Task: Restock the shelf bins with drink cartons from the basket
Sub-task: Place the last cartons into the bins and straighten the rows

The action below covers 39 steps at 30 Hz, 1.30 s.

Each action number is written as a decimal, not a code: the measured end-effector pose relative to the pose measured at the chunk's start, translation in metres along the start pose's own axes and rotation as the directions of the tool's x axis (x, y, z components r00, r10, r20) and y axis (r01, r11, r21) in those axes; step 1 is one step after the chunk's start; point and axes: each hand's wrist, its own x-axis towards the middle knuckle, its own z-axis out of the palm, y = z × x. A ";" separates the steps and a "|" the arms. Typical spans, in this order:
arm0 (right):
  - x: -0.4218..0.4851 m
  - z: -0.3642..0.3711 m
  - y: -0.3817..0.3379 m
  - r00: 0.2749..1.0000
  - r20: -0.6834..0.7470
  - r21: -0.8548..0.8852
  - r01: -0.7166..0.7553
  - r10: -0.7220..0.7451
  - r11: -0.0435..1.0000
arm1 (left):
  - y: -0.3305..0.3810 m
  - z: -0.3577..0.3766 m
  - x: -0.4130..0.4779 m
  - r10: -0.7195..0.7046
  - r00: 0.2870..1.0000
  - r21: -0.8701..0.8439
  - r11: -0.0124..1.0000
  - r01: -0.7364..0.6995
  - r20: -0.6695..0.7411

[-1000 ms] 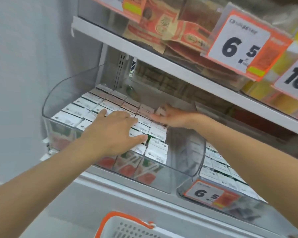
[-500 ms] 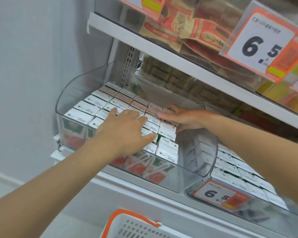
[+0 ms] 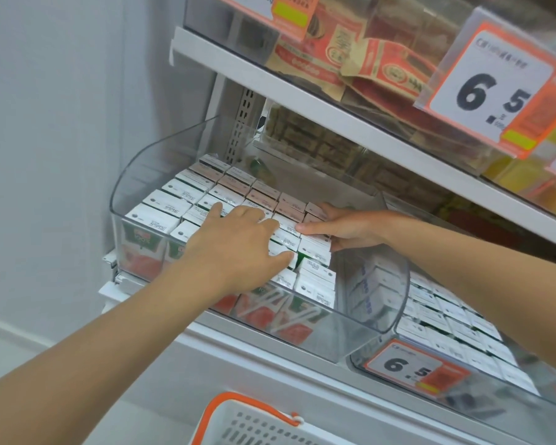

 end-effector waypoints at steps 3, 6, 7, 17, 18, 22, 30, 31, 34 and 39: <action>-0.002 0.002 -0.002 0.999 -0.031 -0.051 0.005 -0.007 0.999 | -0.001 0.000 0.001 0.004 1.000 -0.003 1.000 -0.004 0.000; -0.013 0.006 -0.007 0.996 -0.089 -0.132 0.014 -0.026 0.991 | -0.002 0.000 0.001 0.008 1.000 0.002 1.000 -0.008 0.001; -0.019 0.009 -0.009 0.992 -0.122 -0.172 0.022 -0.043 0.985 | -0.002 0.000 0.002 0.009 1.000 0.004 1.000 -0.009 0.001; -0.084 0.053 0.005 0.989 -0.146 -0.153 -0.061 0.038 0.986 | -0.003 0.000 0.001 0.003 1.000 0.002 1.000 -0.003 0.013; -0.086 0.059 0.004 0.994 -0.083 -0.063 -0.078 0.073 0.995 | -0.002 0.000 0.001 0.005 1.000 0.003 1.000 -0.005 0.016; -0.088 0.072 0.011 0.989 -0.147 -0.059 0.002 -0.010 0.998 | -0.003 0.002 0.004 0.009 1.000 0.008 1.000 -0.009 0.007; -0.096 0.081 0.017 0.982 -0.177 -0.188 0.025 -0.059 0.982 | 0.006 -0.007 -0.006 -0.032 0.995 -0.026 0.999 0.029 -0.094; -0.098 0.084 0.017 0.969 -0.223 -0.256 0.043 -0.102 0.966 | 0.010 -0.011 -0.011 -0.031 0.985 -0.001 1.000 0.031 -0.170; -0.108 0.097 0.025 0.829 -0.439 -0.443 0.134 -0.345 0.886 | 0.029 -0.018 -0.040 -0.040 0.946 0.012 0.999 0.046 -0.321; -0.147 0.140 0.059 0.494 -0.540 -0.505 0.458 -0.682 0.732 | 0.060 0.001 -0.114 -0.186 0.940 -0.280 0.954 0.103 -0.287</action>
